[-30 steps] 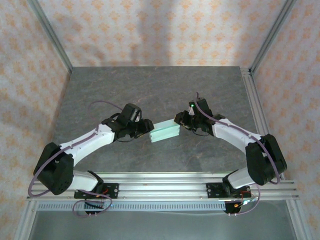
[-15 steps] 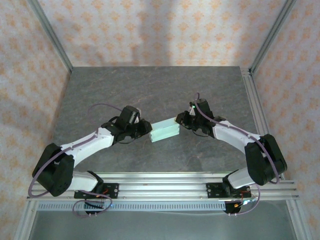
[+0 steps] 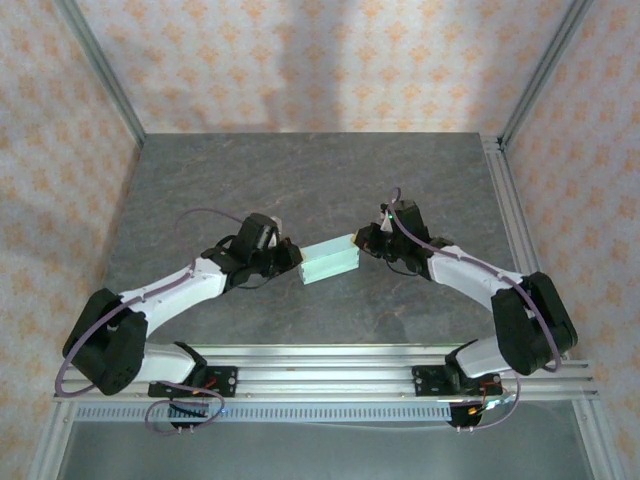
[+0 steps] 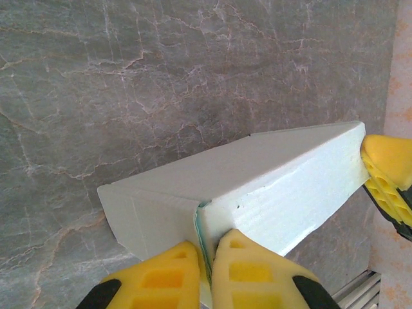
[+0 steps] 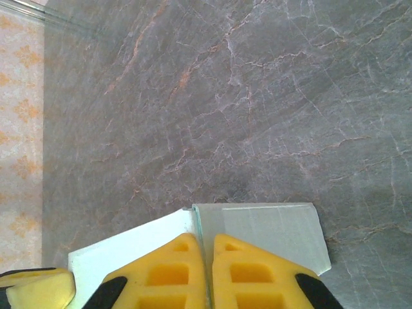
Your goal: Fold the paper box
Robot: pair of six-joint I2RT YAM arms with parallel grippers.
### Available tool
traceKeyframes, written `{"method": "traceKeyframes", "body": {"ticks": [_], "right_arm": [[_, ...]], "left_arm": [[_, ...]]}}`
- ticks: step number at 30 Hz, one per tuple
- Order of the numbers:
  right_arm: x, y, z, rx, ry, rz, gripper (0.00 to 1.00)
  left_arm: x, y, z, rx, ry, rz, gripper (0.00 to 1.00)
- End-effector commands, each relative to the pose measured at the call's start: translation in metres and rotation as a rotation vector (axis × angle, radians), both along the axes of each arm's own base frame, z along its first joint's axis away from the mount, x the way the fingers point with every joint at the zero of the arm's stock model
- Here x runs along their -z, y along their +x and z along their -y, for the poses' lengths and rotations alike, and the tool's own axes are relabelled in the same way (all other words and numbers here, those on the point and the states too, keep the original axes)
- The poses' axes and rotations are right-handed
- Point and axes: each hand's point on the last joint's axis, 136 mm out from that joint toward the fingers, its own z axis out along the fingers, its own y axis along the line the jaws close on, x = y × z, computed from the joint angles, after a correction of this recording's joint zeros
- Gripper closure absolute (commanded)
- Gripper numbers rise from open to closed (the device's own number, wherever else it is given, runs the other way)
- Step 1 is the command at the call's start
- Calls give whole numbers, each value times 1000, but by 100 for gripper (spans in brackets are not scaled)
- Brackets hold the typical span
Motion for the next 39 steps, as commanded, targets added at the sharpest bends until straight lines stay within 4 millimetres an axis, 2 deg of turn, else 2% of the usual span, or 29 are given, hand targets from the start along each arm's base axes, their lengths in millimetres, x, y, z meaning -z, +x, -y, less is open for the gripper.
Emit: {"method": "traceKeyframes", "body": {"ticks": [1, 2, 3, 4, 5, 7, 9, 11, 16, 17, 24, 27, 30, 33, 34, 37, 39], "right_arm": [[25, -21, 4, -27, -47, -84, 98], [25, -21, 4, -26, -46, -84, 98], [24, -21, 4, -26, -45, -83, 98], [23, -21, 4, -26, -39, -78, 97], [21, -20, 3, -27, -34, -75, 93], [15, -19, 0, -32, -14, -63, 76], [10, -19, -4, -40, 11, -61, 67], [4, -17, -7, -42, 30, -56, 63], [-9, -18, -11, -58, 74, -22, 49], [-10, -17, -11, -56, 79, -15, 46], [-3, -18, -13, -67, 83, -28, 39], [1, -19, -12, -67, 72, -31, 37], [5, -20, -11, -66, 62, -33, 37], [10, -21, -10, -74, 52, -40, 36], [11, -21, -10, -77, 46, -43, 36], [19, -23, -10, -90, 30, -58, 37], [25, -24, -10, -96, 23, -71, 44]], "left_arm": [[77, -51, -42, -9, 233, -238, 100], [79, -52, -42, -8, 235, -241, 99], [79, -52, -43, -9, 233, -240, 93], [79, -52, -43, -9, 231, -240, 81], [78, -52, -42, -8, 227, -234, 71], [72, -49, -39, -3, 217, -220, 56], [67, -45, -37, 6, 216, -206, 41], [63, -43, -36, 24, 230, -198, 36], [54, -39, -30, 51, 214, -185, 34], [50, -37, -27, 56, 206, -175, 29], [0, -10, -14, 117, 195, -82, 6], [-13, -5, -10, 125, 177, -60, 0], [-15, -8, -11, 117, 161, -62, 0], [-4, -14, -16, 97, 157, -81, 1], [0, -16, -17, 90, 153, -88, 4], [15, -22, -21, 60, 141, -113, 24], [26, -23, -24, 43, 137, -131, 38]]}}
